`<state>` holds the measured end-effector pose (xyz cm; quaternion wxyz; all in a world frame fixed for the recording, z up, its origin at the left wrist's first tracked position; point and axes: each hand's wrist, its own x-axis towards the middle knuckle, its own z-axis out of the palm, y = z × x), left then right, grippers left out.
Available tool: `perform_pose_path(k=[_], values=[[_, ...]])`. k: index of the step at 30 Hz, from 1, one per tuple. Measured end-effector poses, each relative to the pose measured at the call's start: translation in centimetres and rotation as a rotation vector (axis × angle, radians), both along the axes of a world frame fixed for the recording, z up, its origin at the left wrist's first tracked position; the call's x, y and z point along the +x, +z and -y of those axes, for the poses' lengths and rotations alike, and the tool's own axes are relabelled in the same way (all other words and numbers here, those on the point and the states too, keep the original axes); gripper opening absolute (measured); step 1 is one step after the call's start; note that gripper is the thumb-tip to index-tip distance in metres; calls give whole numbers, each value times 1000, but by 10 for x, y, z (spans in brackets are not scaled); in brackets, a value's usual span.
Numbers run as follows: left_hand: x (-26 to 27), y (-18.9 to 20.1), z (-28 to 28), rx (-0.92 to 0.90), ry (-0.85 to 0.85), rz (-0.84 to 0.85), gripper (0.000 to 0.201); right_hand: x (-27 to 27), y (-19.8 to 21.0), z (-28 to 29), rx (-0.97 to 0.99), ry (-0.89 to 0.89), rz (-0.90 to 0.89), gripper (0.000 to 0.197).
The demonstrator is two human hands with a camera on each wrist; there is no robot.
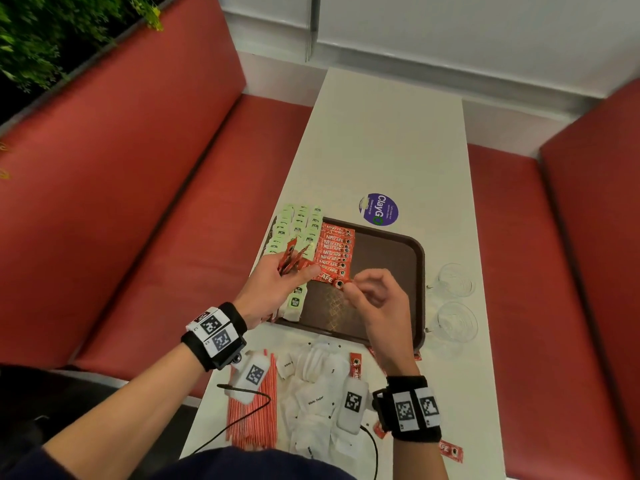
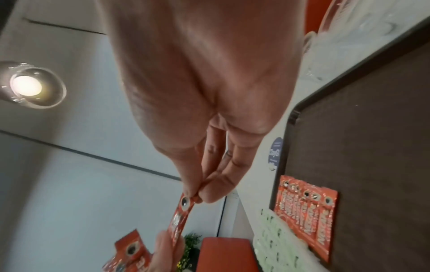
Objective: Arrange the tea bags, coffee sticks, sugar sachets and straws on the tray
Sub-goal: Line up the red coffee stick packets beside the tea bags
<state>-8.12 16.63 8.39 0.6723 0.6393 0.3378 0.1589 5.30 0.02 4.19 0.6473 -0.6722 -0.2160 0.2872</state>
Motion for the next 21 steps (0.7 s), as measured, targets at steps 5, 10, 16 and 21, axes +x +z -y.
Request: perform_pose_path(k=[5, 10, 16, 21], values=[[-4, -26, -4, 53, -45, -72, 12, 5, -19, 0, -73, 113, -47, 15], [-3, -45, -13, -51, 74, -179, 43, 35, -56, -6, -285, 34, 134, 15], [-10, -54, -22, -262, 92, -274, 32, 63, -112, -29, -601, 38, 365, 10], [-6, -60, -19, -202, 43, -336, 15, 64, -132, -47, -659, 38, 376, 6]])
